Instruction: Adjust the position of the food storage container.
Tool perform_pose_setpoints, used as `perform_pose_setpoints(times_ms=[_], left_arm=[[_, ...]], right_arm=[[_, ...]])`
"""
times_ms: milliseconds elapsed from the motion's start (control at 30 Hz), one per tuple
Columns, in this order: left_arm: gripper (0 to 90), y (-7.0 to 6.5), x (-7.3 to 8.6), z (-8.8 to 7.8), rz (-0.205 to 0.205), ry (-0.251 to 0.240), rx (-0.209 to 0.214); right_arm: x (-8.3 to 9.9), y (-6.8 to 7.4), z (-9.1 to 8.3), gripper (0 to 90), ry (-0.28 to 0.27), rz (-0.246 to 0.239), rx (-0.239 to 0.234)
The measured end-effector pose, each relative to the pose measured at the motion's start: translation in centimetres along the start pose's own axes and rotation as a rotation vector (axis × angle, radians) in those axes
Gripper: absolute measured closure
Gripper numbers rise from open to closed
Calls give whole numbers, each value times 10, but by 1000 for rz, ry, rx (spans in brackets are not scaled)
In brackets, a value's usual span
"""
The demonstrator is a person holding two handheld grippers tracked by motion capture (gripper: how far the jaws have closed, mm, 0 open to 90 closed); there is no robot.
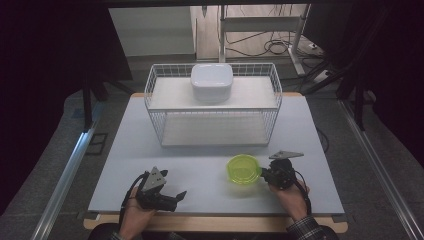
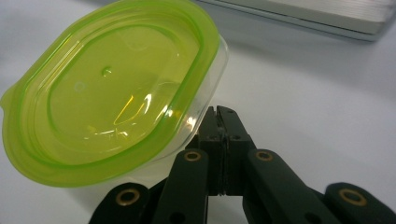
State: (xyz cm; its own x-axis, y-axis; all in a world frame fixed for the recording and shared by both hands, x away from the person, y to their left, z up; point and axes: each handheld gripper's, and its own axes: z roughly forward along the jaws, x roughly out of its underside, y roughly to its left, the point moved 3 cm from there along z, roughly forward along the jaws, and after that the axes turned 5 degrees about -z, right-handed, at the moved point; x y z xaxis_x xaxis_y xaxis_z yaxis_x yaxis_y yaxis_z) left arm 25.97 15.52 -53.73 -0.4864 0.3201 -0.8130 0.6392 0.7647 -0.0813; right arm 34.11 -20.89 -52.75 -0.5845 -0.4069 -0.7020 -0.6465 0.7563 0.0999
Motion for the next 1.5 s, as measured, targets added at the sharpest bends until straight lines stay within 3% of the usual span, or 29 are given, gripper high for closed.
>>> perform_pose_setpoints(times_ms=[233,1000,1200,1500], left_arm=[[43,-1,0,1,3,8,3],[43,-2,1,2,8,21,7],[42,-2,0,2,10,21,10],[42,-3,1,2,17,26,13]], right_arm=[[-4,7,11,893,0,7,-54],[-33,55,56,891,6,-89,-177],[-39,61,63,888,6,-124,-174],[-40,50,54,822,-6,-151,-100]])
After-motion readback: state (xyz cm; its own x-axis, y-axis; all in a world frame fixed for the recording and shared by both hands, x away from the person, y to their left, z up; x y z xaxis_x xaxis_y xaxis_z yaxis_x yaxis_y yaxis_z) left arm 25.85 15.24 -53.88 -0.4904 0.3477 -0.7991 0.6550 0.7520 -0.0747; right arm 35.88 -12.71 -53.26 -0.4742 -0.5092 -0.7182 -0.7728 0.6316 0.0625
